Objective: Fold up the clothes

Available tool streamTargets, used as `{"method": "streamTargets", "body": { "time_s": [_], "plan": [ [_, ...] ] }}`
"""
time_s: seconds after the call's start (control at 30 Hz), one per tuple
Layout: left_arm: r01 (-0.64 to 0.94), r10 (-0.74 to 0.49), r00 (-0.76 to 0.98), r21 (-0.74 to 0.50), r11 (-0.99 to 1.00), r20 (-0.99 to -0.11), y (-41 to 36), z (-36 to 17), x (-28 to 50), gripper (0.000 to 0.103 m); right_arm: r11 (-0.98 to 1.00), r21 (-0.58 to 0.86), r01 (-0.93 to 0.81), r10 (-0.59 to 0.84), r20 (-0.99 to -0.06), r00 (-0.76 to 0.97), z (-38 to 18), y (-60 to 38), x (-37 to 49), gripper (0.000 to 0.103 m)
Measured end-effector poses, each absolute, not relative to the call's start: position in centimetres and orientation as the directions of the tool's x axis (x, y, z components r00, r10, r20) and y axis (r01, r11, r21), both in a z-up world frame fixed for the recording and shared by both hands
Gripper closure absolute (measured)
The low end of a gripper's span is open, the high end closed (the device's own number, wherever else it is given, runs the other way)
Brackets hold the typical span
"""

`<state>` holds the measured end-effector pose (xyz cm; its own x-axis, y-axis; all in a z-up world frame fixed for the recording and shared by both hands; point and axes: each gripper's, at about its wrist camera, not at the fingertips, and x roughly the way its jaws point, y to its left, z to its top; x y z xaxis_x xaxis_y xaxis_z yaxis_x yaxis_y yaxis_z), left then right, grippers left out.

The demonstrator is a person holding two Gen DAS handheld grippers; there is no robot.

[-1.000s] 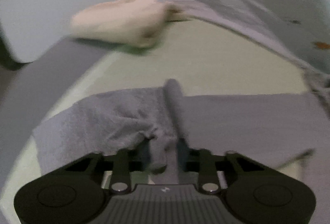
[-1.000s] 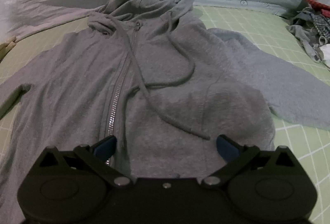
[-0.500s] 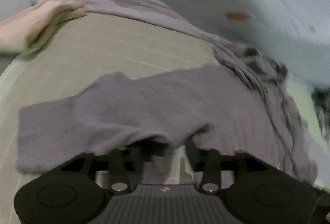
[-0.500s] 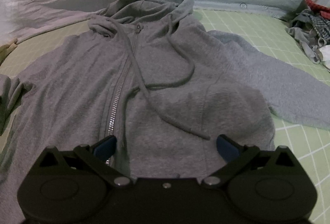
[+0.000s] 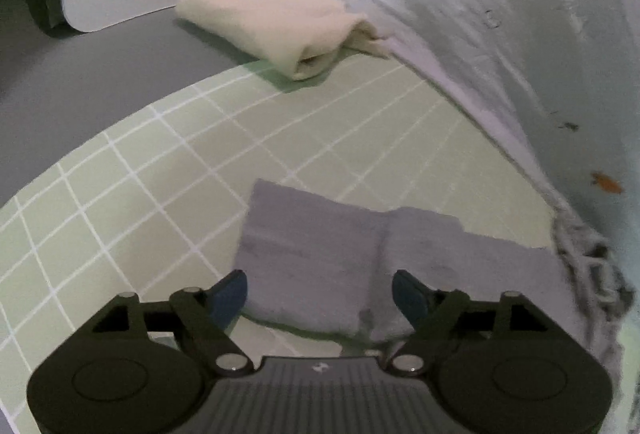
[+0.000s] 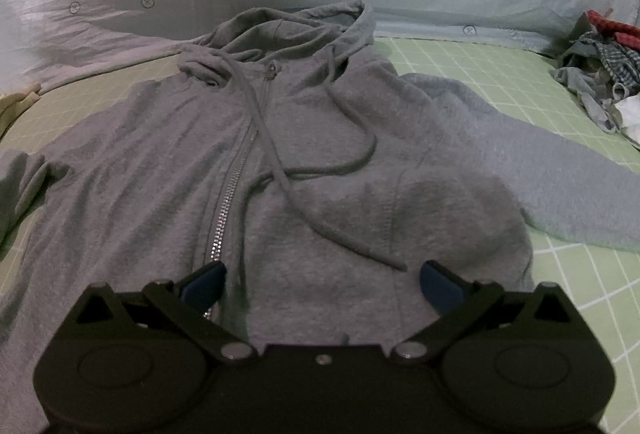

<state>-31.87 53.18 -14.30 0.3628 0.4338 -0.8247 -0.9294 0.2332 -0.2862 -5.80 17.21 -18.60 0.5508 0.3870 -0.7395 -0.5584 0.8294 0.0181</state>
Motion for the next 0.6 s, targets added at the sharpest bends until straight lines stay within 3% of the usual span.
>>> {"method": "streamTargets", "body": {
  "time_s": [0.13,0.27,0.4,0.47,0.5,0.53,0.57,0.6],
  "plan": [
    [-0.932,0.421,0.350,-0.268,0.243,-0.837,53.7,-14.9,-31.4,0.022,0.829,0.018,-0.558,0.381,-0.749,0.542,-18.4,17.3,-5.7,0.000],
    [-0.932,0.426,0.341,-0.245,0.266,-0.838,53.8,-15.4,-30.7,0.014,0.828,0.016,-0.561,0.380,-0.751,0.540,-18.4,17.4,-5.7,0.000],
    [-0.928,0.448,0.319,-0.179,0.326,-0.836,53.5,-15.7,-29.7,0.020,0.830,0.015,-0.558,0.379,-0.748,0.544,-18.4,17.3,-5.8,0.000],
    [-0.913,0.456,0.327,-0.153,0.378,-0.828,53.1,-15.6,-29.2,0.055,0.830,0.015,-0.558,0.379,-0.749,0.544,-18.4,17.3,-5.7,0.000],
    [-0.901,0.445,0.342,-0.154,0.407,-0.828,53.1,-15.6,-28.8,0.067,0.830,0.015,-0.558,0.379,-0.749,0.543,-18.4,17.4,-5.7,0.000],
    [-0.887,0.430,0.358,-0.158,0.434,-0.828,53.0,-15.5,-28.5,0.089,0.829,0.015,-0.559,0.379,-0.750,0.542,-18.4,17.4,-5.7,0.000],
    [-0.871,0.404,0.391,-0.190,0.454,-0.827,53.0,-15.4,-28.1,0.101,0.829,0.016,-0.559,0.379,-0.751,0.540,-18.4,17.4,-5.7,0.000],
    [-0.852,0.374,0.428,-0.230,0.470,-0.823,53.0,-15.3,-27.8,0.101,0.829,0.017,-0.559,0.379,-0.753,0.538,-18.3,17.4,-5.6,0.000]
  ]
}}
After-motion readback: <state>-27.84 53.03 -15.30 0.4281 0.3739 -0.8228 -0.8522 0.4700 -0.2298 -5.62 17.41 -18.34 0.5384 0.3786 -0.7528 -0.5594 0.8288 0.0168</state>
